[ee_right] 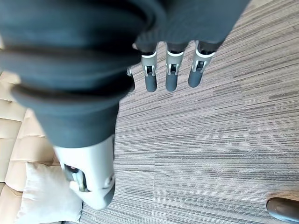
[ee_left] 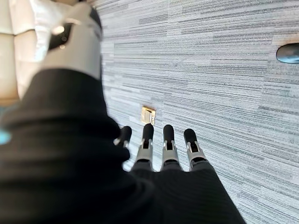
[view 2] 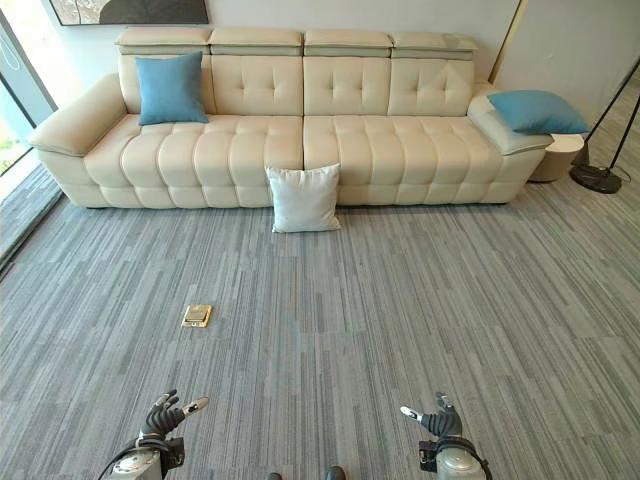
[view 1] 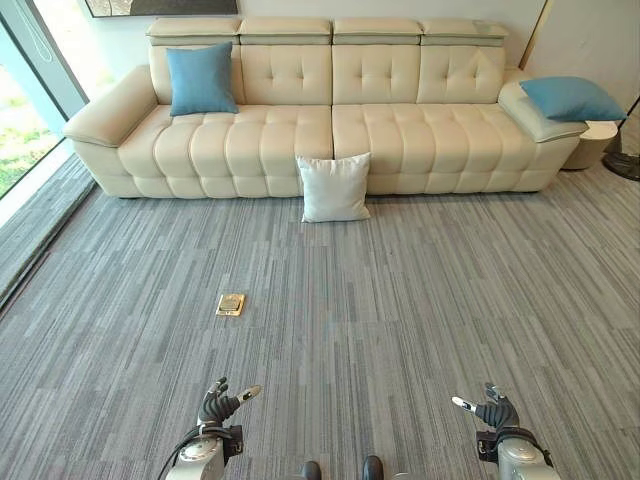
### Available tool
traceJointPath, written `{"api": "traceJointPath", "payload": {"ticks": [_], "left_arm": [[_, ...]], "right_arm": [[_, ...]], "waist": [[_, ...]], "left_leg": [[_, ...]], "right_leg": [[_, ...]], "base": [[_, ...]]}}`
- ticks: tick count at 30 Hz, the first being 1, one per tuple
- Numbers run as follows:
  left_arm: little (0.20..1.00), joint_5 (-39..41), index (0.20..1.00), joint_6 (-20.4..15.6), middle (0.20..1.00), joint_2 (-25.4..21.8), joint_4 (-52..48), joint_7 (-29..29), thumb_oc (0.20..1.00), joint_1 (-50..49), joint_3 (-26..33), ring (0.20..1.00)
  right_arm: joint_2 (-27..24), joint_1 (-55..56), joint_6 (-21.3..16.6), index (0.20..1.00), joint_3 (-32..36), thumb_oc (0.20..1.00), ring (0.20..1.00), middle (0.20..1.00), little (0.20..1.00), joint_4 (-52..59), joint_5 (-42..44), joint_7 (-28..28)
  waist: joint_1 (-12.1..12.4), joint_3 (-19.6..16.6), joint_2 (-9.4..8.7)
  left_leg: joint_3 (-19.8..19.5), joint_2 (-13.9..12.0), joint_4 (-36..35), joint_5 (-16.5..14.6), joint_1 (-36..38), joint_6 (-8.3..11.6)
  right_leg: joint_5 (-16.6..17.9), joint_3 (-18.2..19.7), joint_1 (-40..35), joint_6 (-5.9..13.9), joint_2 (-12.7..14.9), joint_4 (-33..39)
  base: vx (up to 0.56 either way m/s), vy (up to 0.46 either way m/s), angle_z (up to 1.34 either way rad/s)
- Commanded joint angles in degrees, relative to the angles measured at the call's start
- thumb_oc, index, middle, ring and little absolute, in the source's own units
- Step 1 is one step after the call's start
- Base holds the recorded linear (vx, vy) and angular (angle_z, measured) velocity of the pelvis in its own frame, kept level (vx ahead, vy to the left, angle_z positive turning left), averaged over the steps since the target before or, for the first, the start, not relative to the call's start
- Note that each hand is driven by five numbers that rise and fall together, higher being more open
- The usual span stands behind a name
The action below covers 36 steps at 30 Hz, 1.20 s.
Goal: Pick up all the scattered cushions and arrange them neatly on the sofa.
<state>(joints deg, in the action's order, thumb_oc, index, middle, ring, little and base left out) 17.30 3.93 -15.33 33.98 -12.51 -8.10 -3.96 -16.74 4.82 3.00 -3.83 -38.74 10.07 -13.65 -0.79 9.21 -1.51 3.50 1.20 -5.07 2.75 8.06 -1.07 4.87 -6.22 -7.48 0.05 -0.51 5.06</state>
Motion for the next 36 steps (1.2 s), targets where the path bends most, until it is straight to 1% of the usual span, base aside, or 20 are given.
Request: {"api": "traceJointPath", "payload": {"ticks": [1,21,24,25,33,34,35,36], "left_arm": [[1.0,-0.71,1.0,-1.27,1.0,-0.33,-0.07,-1.09,1.0,2.14,-0.76,1.0],[1.0,-0.92,1.0,-0.42,1.0,-0.97,-1.22,-0.74,1.0,1.21,-1.24,1.0],[1.0,-0.75,1.0,-0.44,1.0,-1.15,-1.26,-0.94,1.0,1.65,-1.35,1.0],[1.0,-0.51,1.0,-0.61,1.0,-1.4,-1.18,-1.22,1.0,1.96,-1.17,1.0],[1.0,-0.37,1.0,-0.67,1.0,-1.82,1.38,-1.83,1.0,2.75,-0.83,1.0],[1.0,-0.35,1.0,-0.7,1.0,-2.04,2.27,-2.29,1.0,3.39,-0.96,1.0],[1.0,-0.35,1.0,-0.71,1.0,-2.03,2.28,-2.29,1.0,3.42,-0.96,1.0],[1.0,-0.33,1.0,-0.81,1.0,-2.4,3.18,-2.68,1.0,4.56,-1.37,1.0]], "right_arm": [[-1.0,-2.13,-0.85,1.0,0.71,1.0,1.0,1.0,1.0,0.74,-0.68,-1.37],[-0.54,-1.12,-0.08,1.0,-0.12,1.0,1.0,1.0,1.0,1.77,0.04,-0.45],[-0.67,-1.78,-0.03,1.0,-0.47,1.0,1.0,1.0,1.0,1.87,-0.02,-0.56],[-0.83,-2.29,0.05,1.0,-0.51,1.0,1.0,1.0,1.0,2.19,-0.17,-0.74],[-1.02,-3.13,-0.09,1.0,0.4,1.0,1.0,1.0,1.0,1.59,0.76,-1.25],[-1.13,-3.8,-0.33,1.0,0.54,1.0,1.0,1.0,1.0,1.75,1.31,-1.48],[-1.14,-3.81,-0.33,1.0,0.55,1.0,1.0,1.0,1.0,1.74,1.31,-1.48],[-1.21,-4.87,-0.57,1.0,0.49,1.0,1.0,1.0,1.0,1.79,1.81,-1.66]], "waist": [[0.29,0.0,0.11],[0.84,1.62,0.04],[0.85,2.41,0.08],[1.05,3.04,0.05],[1.24,3.6,-0.35],[1.18,4.2,-0.19],[1.19,4.15,-0.18],[1.04,5.28,0.2]], "left_leg": [[0.45,0.75,0.07,-6.71,1.54,1.65],[-0.63,0.99,0.07,-6.67,0.4,1.34],[-0.65,1.04,0.07,-6.51,-0.3,1.08],[-0.61,1.12,0.07,-6.34,-1.38,0.68],[-0.73,1.8,0.07,-6.52,-3.32,-0.28],[-0.99,2.04,0.07,-6.48,-3.93,-0.86],[-0.98,2.04,0.07,-6.47,-4.02,-0.87],[-1.01,2.17,0.07,-6.35,-4.86,-1.69]], "right_leg": [[-8.89,-1.66,-2.38,3.03,1.33,-0.06],[-9.11,-2.58,-1.62,3.14,1.44,-0.06],[-8.92,-2.42,-0.77,3.23,1.41,-0.06],[-8.74,-2.34,0.26,3.29,1.39,-0.06],[-8.71,-2.92,1.41,3.55,2.01,-0.06],[-8.97,-3.04,2.86,3.58,2.42,-2.05],[-9.08,-3.02,3.05,3.58,2.43,-2.28],[-10.37,-2.65,6.66,3.87,3.0,-7.78]], "base": [[0.0,0.0,0.0],[0.02,0.003,0.03],[0.01,0.014,0.0],[0.02,0.04,-0.01],[0.07,0.077,0.0],[0.05,0.119,0.03],[0.01,0.195,0.06],[-0.01,0.112,0.05]]}}
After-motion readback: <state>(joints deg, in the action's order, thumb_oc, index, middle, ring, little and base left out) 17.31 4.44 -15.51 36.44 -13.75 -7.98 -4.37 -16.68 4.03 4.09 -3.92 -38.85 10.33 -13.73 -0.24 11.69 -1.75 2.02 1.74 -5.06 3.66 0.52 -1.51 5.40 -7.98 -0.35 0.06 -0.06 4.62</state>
